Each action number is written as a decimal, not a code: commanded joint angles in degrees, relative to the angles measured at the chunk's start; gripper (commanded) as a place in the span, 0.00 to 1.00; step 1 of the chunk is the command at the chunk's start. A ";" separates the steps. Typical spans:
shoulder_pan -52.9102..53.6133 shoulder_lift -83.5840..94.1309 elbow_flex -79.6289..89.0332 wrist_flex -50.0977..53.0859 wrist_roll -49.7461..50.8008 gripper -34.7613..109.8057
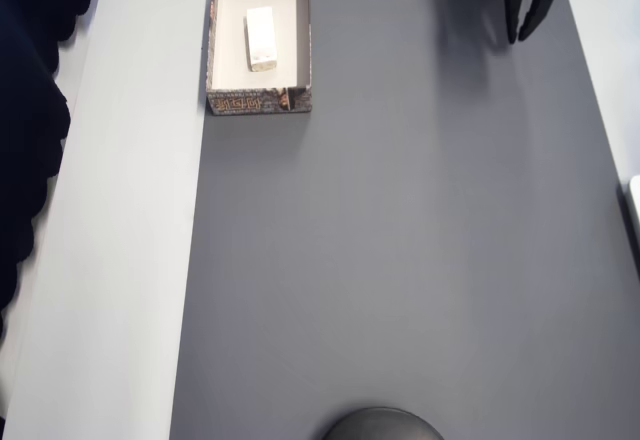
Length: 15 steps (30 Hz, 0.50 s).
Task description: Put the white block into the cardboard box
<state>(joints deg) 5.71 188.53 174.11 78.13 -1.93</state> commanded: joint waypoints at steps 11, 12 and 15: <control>1.05 1.93 3.08 -3.43 4.75 0.23; 1.05 1.93 3.08 -2.81 4.75 0.23; 1.05 1.93 3.08 -2.81 4.66 0.23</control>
<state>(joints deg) 6.77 188.53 176.13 74.88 1.93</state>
